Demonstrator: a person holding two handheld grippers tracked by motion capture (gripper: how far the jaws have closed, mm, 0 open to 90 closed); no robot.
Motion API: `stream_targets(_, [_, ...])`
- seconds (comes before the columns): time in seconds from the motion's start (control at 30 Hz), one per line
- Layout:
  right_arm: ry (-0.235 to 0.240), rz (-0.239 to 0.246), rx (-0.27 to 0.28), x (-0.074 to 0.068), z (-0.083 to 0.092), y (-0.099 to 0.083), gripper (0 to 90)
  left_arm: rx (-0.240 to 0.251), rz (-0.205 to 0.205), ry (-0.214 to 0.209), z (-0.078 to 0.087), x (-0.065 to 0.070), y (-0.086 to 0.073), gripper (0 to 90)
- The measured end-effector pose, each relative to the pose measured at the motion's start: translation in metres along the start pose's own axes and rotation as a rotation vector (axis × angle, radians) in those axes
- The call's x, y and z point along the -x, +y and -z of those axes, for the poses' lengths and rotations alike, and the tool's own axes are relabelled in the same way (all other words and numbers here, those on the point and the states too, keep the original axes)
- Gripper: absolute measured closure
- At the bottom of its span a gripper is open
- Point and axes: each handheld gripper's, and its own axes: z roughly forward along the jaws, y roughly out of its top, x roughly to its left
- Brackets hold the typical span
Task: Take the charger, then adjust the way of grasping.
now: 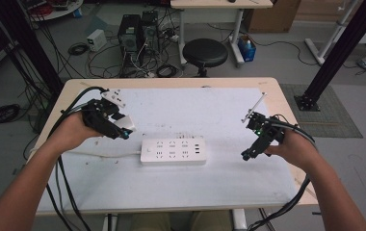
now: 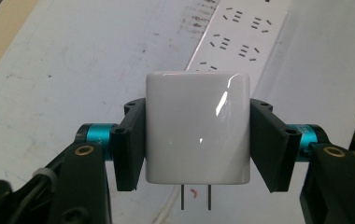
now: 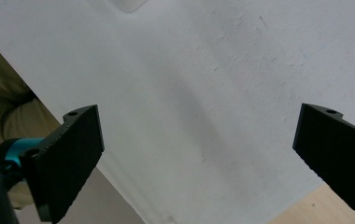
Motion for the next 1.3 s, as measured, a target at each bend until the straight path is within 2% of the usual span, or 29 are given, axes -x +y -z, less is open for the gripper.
stream_targets(0.07, [-0.004,0.013,0.015,-0.002,0.002,-0.002,1.2,0.008,-0.01,0.002,0.005,0.006,0.003,42.3])
stream_targets(0.13, [-0.004,-0.001,0.017,-0.003,0.002,-0.002,1.2,0.015,-0.022,-0.001,0.007,0.011,0.007,42.3])
stream_targets(0.2, [-0.011,0.012,0.016,-0.003,0.003,-0.004,1.2,0.012,-0.041,-0.008,0.004,0.018,0.014,42.3])
stream_targets(0.3, [-0.011,0.002,0.024,-0.004,0.004,-0.005,1.2,0.008,-0.056,-0.016,0.001,0.023,0.02,42.3])
stream_targets(0.4, [-0.015,0.013,0.035,-0.005,0.005,-0.008,1.2,0.002,-0.074,-0.023,-0.003,0.028,0.027,42.3])
stream_targets(0.43, [-0.016,-0.001,0.043,-0.006,0.006,-0.009,1.2,0.003,-0.079,-0.028,-0.004,0.029,0.029,42.3])
stream_targets(0.47, [-0.019,0.011,0.044,-0.006,0.007,-0.01,1.2,0.006,-0.076,-0.03,-0.006,0.031,0.031,42.3])
stream_targets(0.6, [-0.019,-0.007,0.065,-0.009,0.009,-0.012,1.2,0.013,-0.079,-0.041,-0.009,0.034,0.036,42.3])
stream_targets(0.67, [-0.012,-0.005,0.072,-0.011,0.009,-0.013,1.2,-0.003,-0.106,-0.045,-0.01,0.033,0.039,42.3])
stream_targets(0.7, [-0.008,-0.005,0.073,-0.011,0.009,-0.013,1.2,0.004,-0.101,-0.05,-0.011,0.034,0.04,42.3])
stream_targets(0.73, [-0.009,0.0,0.074,-0.01,0.009,-0.012,1.2,-0.004,-0.113,-0.05,-0.012,0.033,0.041,42.3])
stream_targets(0.8, [-0.001,-0.013,0.084,-0.011,0.009,-0.011,1.2,0.008,-0.104,-0.054,-0.014,0.032,0.045,42.3])
stream_targets(0.83, [0.009,-0.024,0.097,-0.011,0.009,-0.01,1.2,0.003,-0.124,-0.056,-0.014,0.031,0.047,42.3])
stream_targets(0.9, [0.009,-0.024,0.097,-0.011,0.009,-0.01,1.2,0.006,-0.13,-0.059,-0.015,0.031,0.05,42.3])
stream_targets(0.93, [0.035,-0.05,0.128,-0.011,0.01,-0.009,1.2,0.017,-0.139,-0.067,-0.017,0.032,0.055,42.3])
stream_targets(1.03, [0.059,-0.07,0.153,-0.011,0.01,-0.01,1.2,0.017,-0.168,-0.081,-0.022,0.033,0.063,42.3])
stream_targets(1.07, [0.09,-0.083,0.182,-0.011,0.009,-0.01,1.2,0.02,-0.17,-0.086,-0.023,0.033,0.066,42.3])
stream_targets(1.17, [0.113,-0.103,0.201,-0.01,0.007,-0.01,1.2,0.015,-0.197,-0.098,-0.029,0.035,0.073,42.3])
stream_targets(1.27, [0.112,-0.109,0.204,-0.009,0.006,-0.01,1.2,0.026,-0.205,-0.104,-0.033,0.036,0.077,42.3])
stream_targets(1.3, [0.115,-0.116,0.202,-0.009,0.004,-0.009,1.2,0.045,-0.205,-0.119,-0.038,0.037,0.079,42.3])
